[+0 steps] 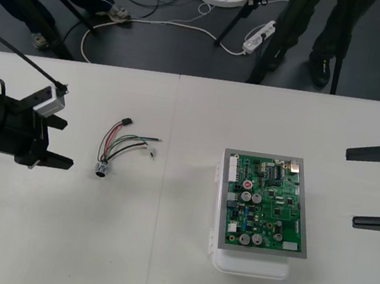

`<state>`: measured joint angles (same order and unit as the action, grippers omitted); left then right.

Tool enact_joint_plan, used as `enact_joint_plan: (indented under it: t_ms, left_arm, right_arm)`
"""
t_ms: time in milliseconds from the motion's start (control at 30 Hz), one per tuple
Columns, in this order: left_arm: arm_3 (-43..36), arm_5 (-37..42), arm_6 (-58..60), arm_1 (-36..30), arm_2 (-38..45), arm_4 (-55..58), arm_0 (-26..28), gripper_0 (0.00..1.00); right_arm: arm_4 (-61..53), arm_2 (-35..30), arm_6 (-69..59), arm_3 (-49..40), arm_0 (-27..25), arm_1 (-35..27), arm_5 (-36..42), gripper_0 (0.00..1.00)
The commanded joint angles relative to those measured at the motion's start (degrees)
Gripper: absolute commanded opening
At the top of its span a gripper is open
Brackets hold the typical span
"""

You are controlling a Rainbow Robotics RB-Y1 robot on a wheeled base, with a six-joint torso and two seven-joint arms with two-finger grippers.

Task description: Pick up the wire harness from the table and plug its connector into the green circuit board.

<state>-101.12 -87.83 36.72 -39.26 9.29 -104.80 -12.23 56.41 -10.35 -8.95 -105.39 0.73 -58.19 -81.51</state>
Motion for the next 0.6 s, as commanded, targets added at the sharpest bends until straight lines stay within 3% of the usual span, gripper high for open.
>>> enact_joint_plan:
  t_ms: [33, 267, 600]
  left_arm:
    - [-1.4, -2.2, 4.9, 4.4, -1.6, -6.6, -2.9, 1.00]
    - [-1.4, -2.2, 6.8, 8.8, -2.7, -15.2, -2.8, 1.00]
    - [-1.4, -2.2, 12.1, 15.1, -4.5, -26.3, -2.8, 1.00]
  right_arm:
    - [-6.1, 4.6, 8.5, 2.5, -0.9, -5.6, 2.9, 1.00]
    - [-11.4, 6.1, 15.3, 7.0, -1.0, -7.0, 2.9, 1.00]
    - [-11.4, 6.1, 15.3, 7.0, -1.0, -7.0, 2.9, 1.00]
